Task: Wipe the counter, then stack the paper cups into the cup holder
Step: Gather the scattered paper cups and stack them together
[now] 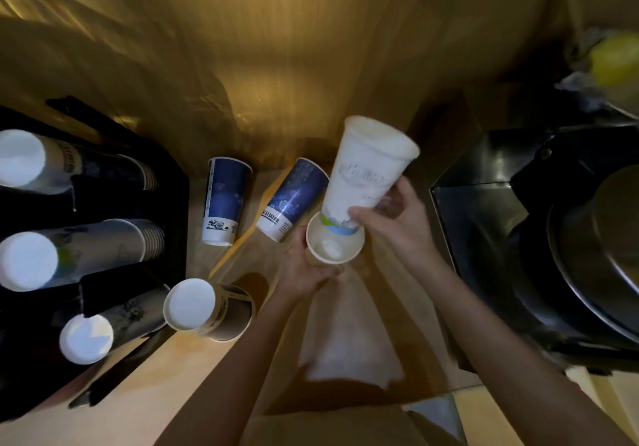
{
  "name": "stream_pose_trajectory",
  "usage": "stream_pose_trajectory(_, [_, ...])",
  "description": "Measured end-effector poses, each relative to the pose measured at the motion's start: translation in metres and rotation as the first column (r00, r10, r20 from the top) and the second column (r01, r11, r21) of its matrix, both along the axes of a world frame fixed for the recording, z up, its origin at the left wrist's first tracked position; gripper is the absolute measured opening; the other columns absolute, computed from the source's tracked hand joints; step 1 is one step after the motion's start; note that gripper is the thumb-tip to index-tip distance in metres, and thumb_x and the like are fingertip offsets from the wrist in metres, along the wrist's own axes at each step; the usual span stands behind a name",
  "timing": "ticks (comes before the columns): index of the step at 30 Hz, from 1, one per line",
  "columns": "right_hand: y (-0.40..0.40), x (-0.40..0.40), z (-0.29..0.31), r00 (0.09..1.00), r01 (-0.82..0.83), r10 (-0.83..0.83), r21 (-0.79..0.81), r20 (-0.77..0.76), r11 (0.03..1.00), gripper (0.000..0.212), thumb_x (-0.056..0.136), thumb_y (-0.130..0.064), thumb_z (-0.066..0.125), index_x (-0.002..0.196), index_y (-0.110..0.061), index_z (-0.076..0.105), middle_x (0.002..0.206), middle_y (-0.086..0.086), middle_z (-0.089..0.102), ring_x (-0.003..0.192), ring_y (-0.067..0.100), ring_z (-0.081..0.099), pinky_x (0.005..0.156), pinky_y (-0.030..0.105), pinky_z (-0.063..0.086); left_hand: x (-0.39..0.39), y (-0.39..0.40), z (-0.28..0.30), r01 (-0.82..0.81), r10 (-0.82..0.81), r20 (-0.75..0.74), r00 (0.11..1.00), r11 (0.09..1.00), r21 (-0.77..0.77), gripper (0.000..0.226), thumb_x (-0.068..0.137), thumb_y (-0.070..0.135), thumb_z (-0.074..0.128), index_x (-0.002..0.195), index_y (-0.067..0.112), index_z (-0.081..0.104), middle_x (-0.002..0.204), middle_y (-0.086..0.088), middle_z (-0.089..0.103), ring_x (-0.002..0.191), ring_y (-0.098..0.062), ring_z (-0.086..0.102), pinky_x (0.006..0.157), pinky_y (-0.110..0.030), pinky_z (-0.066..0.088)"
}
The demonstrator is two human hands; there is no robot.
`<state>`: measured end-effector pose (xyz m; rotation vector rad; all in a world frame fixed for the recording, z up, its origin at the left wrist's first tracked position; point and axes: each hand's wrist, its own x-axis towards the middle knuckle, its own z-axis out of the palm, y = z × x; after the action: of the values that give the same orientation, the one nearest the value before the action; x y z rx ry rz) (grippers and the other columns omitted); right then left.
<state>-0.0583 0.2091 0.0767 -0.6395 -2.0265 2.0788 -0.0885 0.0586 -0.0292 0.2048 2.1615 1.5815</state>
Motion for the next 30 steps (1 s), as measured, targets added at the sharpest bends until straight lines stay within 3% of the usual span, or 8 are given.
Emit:
stream_pose_trajectory(4, [-0.01,0.013,-0.028,0.985,-0.146,0.1,0.374,0.138,0.916,0.072,0.063,-0.013,0.082,0.125,-0.015,0.046,0.12,0.002,0.059,0.108,0.014,0.056,0.087,0.026,0.048,-0.001,-0.002,-0.003,0.004,-0.004,-0.005,1.0,0.999,0.036,0.085,0.044,0.033,0.082,0.118,0.029,0.04,0.117,0.003,0.058,0.106,-0.015,0.058,0.088,-0.038,0.052])
stream_pose_trajectory(7, [-0.009,0.019,-0.047,0.98,-0.185,0.114,0.525,0.165,0.831,0.076,0.061,-0.019,0.083,0.127,-0.013,0.047,0.13,0.009,0.052,0.123,0.023,0.045,0.1,0.035,0.041,-0.001,-0.001,-0.006,0.014,-0.012,-0.039,0.999,0.999,0.051,0.087,0.048,0.032,0.084,0.122,0.03,0.037,0.121,0.008,0.052,0.109,-0.008,0.054,0.087,-0.025,0.046])
stream_pose_trajectory(12, [-0.008,0.027,-0.056,0.96,-0.253,0.162,0.458,0.23,0.852,0.095,0.058,-0.023,0.085,0.138,-0.019,0.033,0.132,-0.006,0.043,0.129,0.016,0.037,0.097,0.019,0.033,0.0,0.0,-0.007,0.004,0.0,-0.058,0.998,0.997,0.074,0.082,0.044,0.05,0.078,0.114,0.047,0.034,0.115,0.03,0.045,0.102,0.019,0.047,0.075,0.003,0.039])
stream_pose_trajectory(14, [-0.009,0.027,-0.055,0.951,-0.276,0.187,0.401,0.248,0.873,0.106,0.058,-0.028,0.084,0.144,-0.022,0.022,0.144,-0.003,0.038,0.132,0.014,0.035,0.104,0.026,0.033,0.001,0.0,-0.008,0.002,0.004,-0.08,0.997,0.997,0.078,0.077,0.048,0.051,0.075,0.113,0.049,0.034,0.113,0.033,0.042,0.1,0.024,0.046,0.074,0.006,0.037])
stream_pose_trajectory(16, [-0.01,0.025,-0.055,0.94,-0.32,0.206,0.486,0.273,0.813,0.104,0.062,-0.033,0.081,0.145,-0.022,0.02,0.148,0.001,0.035,0.135,0.016,0.033,0.103,0.026,0.029,0.0,0.0,-0.01,0.013,-0.003,-0.103,0.995,0.995,0.097,0.076,0.051,0.045,0.076,0.114,0.047,0.033,0.114,0.032,0.041,0.1,0.03,0.042,0.073,0.008,0.035])
stream_pose_trajectory(20, [-0.015,0.023,-0.057,0.923,-0.362,0.185,0.598,0.337,0.715,0.098,0.07,-0.042,0.074,0.146,-0.017,0.017,0.15,0.005,0.034,0.135,0.021,0.032,0.099,0.025,0.029,-0.002,0.001,-0.011,0.03,-0.021,-0.085,0.996,0.994,0.103,0.089,0.047,0.036,0.08,0.122,0.036,0.031,0.114,0.029,0.042,0.102,0.013,0.048,0.075,0.004,0.038])
stream_pose_trajectory(26, [-0.01,0.023,-0.055,0.927,-0.338,0.183,0.513,0.328,0.789,0.095,0.067,-0.038,0.078,0.144,-0.018,0.025,0.144,0.005,0.042,0.128,0.021,0.042,0.105,0.037,0.04,-0.004,0.005,-0.006,0.043,-0.039,-0.08,0.996,0.998,0.044,0.087,0.049,0.033,0.079,0.122,0.035,0.032,0.117,0.014,0.047,0.103,-0.001,0.048,0.08,-0.007,0.037])
stream_pose_trajectory(30, [0.003,0.024,-0.054,0.945,-0.274,0.121,0.532,0.305,0.801,0.093,0.062,-0.042,0.08,0.14,-0.021,0.033,0.14,0.003,0.046,0.123,0.021,0.046,0.1,0.044,0.045,-0.008,0.016,-0.005,0.137,-0.137,-0.083,0.987,0.991,-0.014,0.094,0.048,0.031,0.083,0.13,0.024,0.04,0.126,0.003,0.055,0.115,-0.015,0.052,0.093,-0.028,0.044])
